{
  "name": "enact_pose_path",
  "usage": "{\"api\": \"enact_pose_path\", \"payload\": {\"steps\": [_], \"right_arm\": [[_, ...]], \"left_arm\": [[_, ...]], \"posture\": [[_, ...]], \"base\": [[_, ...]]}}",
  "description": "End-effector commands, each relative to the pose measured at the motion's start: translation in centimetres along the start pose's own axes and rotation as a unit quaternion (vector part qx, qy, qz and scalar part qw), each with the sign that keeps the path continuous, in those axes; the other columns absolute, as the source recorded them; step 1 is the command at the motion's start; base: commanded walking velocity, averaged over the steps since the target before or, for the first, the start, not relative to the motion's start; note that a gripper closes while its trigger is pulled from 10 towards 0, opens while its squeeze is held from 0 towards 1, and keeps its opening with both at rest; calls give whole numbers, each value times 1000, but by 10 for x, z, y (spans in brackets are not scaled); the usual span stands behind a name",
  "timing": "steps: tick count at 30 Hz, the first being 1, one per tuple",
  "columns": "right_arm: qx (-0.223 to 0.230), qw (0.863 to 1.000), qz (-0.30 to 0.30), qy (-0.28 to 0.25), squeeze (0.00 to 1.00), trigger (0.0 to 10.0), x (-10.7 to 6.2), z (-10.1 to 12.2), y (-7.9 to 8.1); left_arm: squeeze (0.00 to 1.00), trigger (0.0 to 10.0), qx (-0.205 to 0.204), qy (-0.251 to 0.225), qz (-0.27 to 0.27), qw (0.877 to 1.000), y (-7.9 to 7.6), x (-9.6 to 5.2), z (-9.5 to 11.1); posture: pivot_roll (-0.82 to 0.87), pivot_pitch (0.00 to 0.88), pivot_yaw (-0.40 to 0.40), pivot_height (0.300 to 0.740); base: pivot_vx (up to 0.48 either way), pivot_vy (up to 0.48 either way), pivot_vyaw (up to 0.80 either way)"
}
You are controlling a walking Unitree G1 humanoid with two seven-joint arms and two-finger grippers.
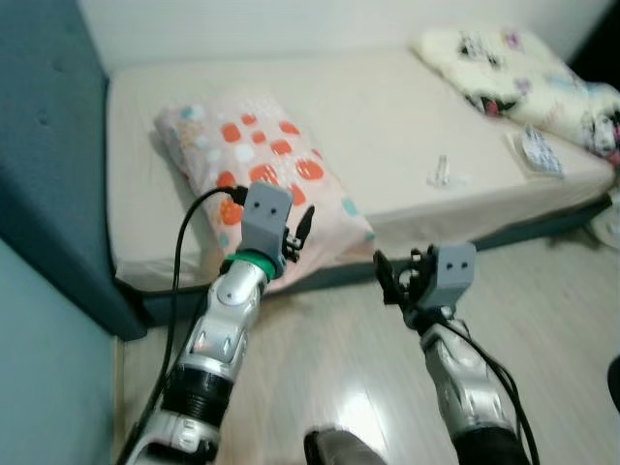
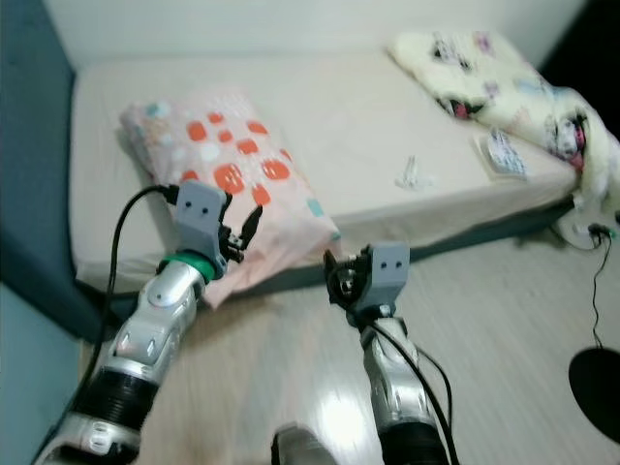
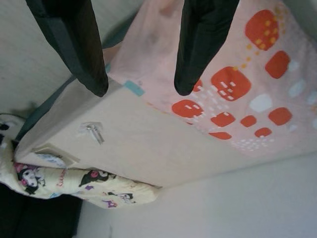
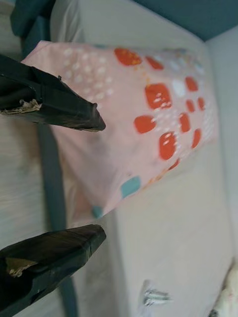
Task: Clean up the room
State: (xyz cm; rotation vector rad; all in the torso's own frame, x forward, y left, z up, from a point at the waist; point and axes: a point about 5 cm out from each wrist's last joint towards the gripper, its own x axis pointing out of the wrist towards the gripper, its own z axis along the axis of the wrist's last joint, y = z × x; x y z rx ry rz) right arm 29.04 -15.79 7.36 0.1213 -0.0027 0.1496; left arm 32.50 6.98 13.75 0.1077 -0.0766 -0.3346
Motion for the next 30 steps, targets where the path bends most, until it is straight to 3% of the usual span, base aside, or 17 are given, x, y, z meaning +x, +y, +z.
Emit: {"api": "enact_pose_path", "payload": {"steps": [1,30], "right_arm": [[-8,1000,11,-3,0,10000,-1,0,4],[-8,1000,-8,13,0,10000,-4,-7,-2]], "left_arm": [[0,10000,2,3,5,1000,1,-1,-4],[0,10000,12,-8,-9,1000,-7,-2,-3]], "posture": [[-133,0,12,740],[-132,0,13,740]], "base": [[281,0,0],[463,0,0]]}}
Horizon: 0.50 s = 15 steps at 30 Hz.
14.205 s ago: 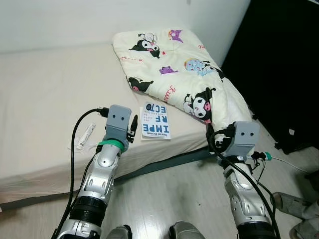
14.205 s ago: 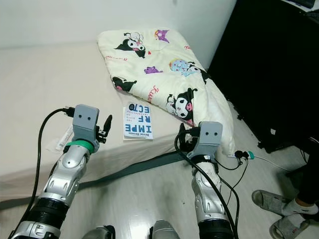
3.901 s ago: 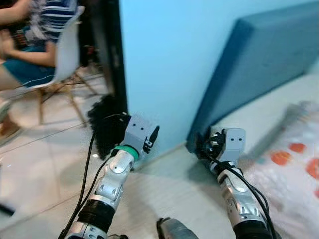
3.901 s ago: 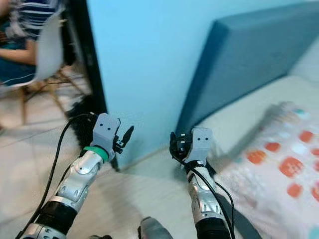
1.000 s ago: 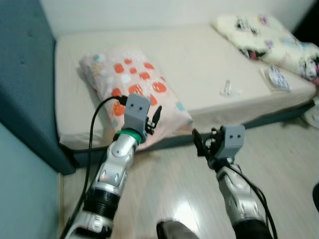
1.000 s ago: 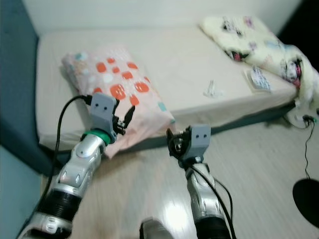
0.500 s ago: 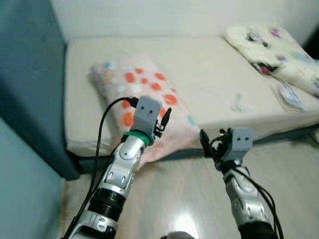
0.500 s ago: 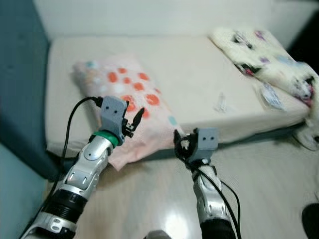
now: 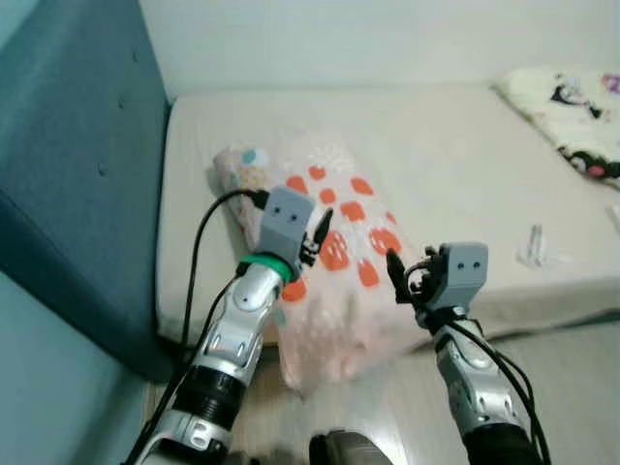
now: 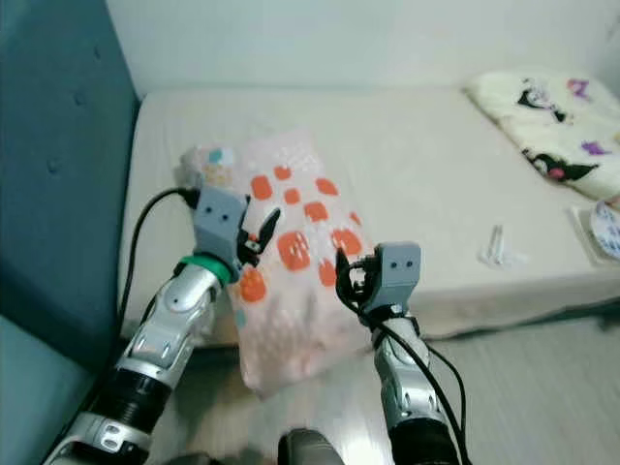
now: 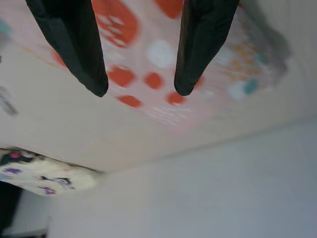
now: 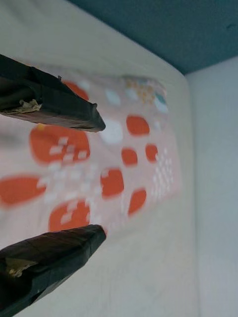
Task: Clean up the room
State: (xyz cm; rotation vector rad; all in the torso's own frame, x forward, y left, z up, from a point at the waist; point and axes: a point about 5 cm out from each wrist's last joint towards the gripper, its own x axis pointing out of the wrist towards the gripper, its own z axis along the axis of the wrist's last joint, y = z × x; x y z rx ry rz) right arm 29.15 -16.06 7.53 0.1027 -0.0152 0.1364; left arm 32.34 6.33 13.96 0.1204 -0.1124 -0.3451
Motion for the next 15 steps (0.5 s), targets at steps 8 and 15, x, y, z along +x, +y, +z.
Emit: {"api": "enact_pose_path", "payload": {"steps": [8,15], "right_arm": [[-5,1000,-9,23,0,10000,-5,-11,-2],[-10,1000,-18,23,0,10000,-6,-11,-6]], "left_arm": [[0,10000,-9,10,-59,998,-14,-9,-5],[0,10000,-4,24,-64,998,-13,-13,-12]], "posture": [[-131,0,14,740],[-132,0,18,740]], "base": [[90,0,0],[0,0,0]]}}
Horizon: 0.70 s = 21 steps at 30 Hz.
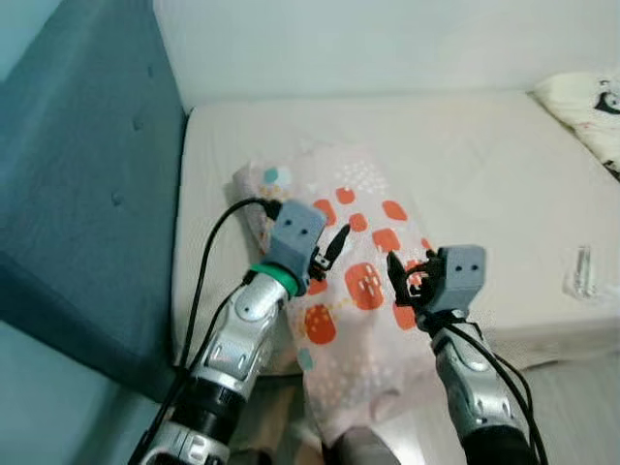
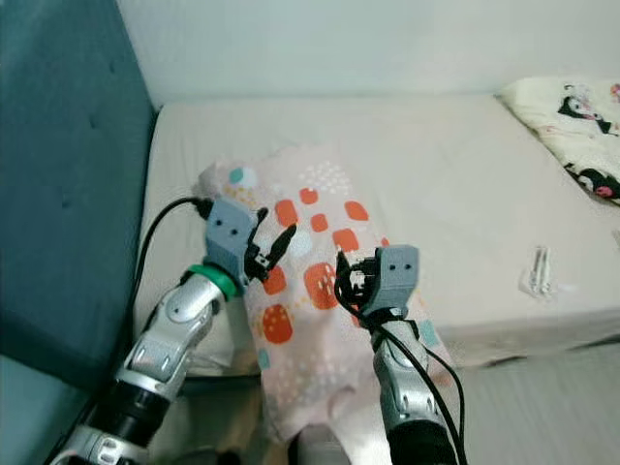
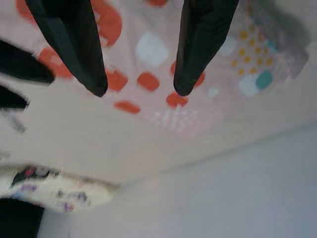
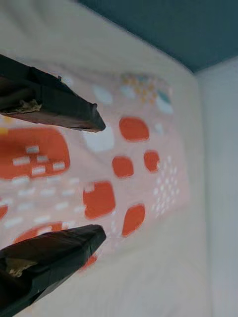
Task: Clean up the room
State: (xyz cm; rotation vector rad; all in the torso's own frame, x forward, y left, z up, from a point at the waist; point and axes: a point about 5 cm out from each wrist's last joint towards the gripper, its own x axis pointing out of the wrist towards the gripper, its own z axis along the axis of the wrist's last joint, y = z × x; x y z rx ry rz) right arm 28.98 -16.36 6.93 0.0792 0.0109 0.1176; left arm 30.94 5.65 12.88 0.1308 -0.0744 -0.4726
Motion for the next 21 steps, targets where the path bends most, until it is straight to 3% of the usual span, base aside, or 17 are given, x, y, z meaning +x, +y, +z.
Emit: {"api": "enact_pose_path", "payload": {"steps": [1,15,21], "right_arm": [[1,1000,-8,10,0,10000,-4,-6,-3],[7,1000,-13,6,0,10000,-5,-7,1],[8,1000,-14,8,0,10000,-5,-8,1]], "left_arm": [[0,10000,0,14,12,1000,3,-2,-6],[0,10000,8,32,43,999,13,-6,-12],[0,10000,1,72,53,996,15,-6,-21]], "posture": [[-132,0,19,740],[-125,0,22,710],[-128,0,27,690]], "base": [[0,0,0],[0,0,0],[0,0,0]]}}
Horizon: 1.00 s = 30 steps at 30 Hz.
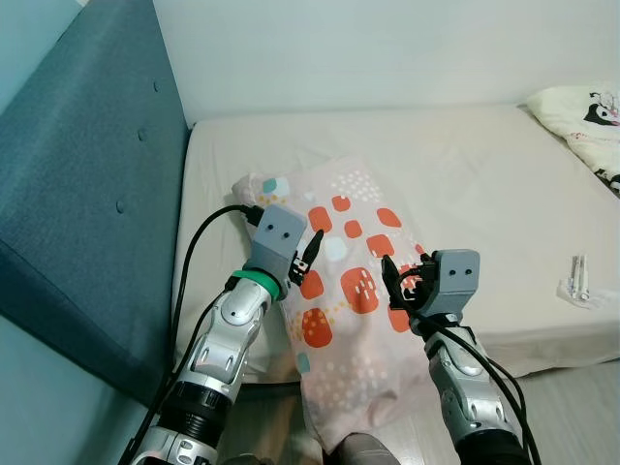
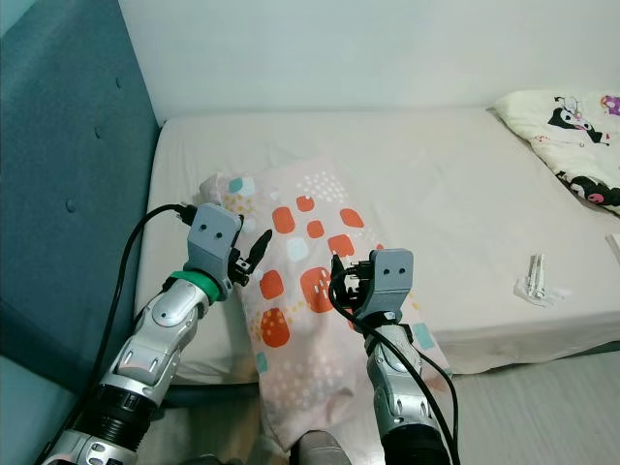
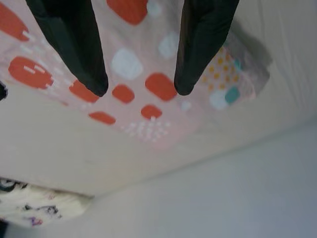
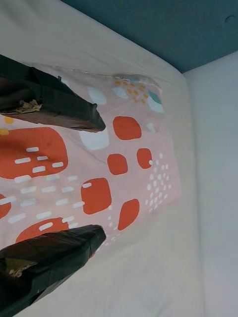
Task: Clean up the room
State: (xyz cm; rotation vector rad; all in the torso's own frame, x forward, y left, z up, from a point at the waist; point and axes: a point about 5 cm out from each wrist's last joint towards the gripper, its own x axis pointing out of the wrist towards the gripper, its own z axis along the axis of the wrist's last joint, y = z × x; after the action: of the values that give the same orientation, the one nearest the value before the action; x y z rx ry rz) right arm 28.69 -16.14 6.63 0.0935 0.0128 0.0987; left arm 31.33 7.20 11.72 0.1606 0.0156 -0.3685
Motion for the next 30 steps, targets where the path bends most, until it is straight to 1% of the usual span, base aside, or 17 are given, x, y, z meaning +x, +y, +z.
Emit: {"api": "enact_pose_path", "payload": {"steps": [1,2,3,6,9,12,18,22,24,29,30], "right_arm": [[0,1000,-4,8,0,10000,-3,-4,-1],[-1,1000,-4,7,0,10000,-3,-4,-2],[-1,1000,-4,7,0,10000,-3,-4,-2],[-5,1000,-5,7,0,10000,-3,-4,-4],[-6,1000,-6,6,0,10000,-3,-3,-5],[-9,1000,-9,6,0,10000,-2,-2,-8],[-12,1000,-9,5,0,10000,-1,-1,-9],[-14,1000,-7,4,0,10000,-1,0,-10],[-14,1000,-7,4,0,10000,-1,0,-10],[-17,1000,-6,4,0,10000,-1,0,-10],[-27,1000,-5,0,0,10000,-1,2,-11]], "left_arm": [[0,10000,-14,33,8,999,2,-1,-10],[0,10000,-29,44,9,999,2,0,-13],[0,10000,-29,44,9,999,2,0,-13],[0,10000,-51,63,8,997,1,1,-16],[0,10000,-56,67,11,996,2,1,-16],[0,10000,-69,84,16,994,3,1,-19],[0,10000,-76,91,20,993,3,2,-20],[0,10000,-88,94,19,991,0,3,-18],[0,10000,-88,94,19,991,0,3,-18],[0,10000,-103,96,20,990,-2,4,-17],[0,10000,-112,97,22,989,-2,5,-16]], "posture": [[-128,0,27,685],[-130,0,27,680],[-130,0,27,680],[-131,0,26,665],[-132,0,26,660],[-133,0,23,645],[-134,0,19,630],[-135,0,17,610],[-135,0,17,610],[-137,0,16,595],[-138,0,16,590]], "base": [[0,0,0],[0,0,0],[0,0,0],[0,0,0],[0,0,0],[0,0,0],[0,0,0],[0,0,0],[0,0,0],[0,0,0],[0,0,0]]}}
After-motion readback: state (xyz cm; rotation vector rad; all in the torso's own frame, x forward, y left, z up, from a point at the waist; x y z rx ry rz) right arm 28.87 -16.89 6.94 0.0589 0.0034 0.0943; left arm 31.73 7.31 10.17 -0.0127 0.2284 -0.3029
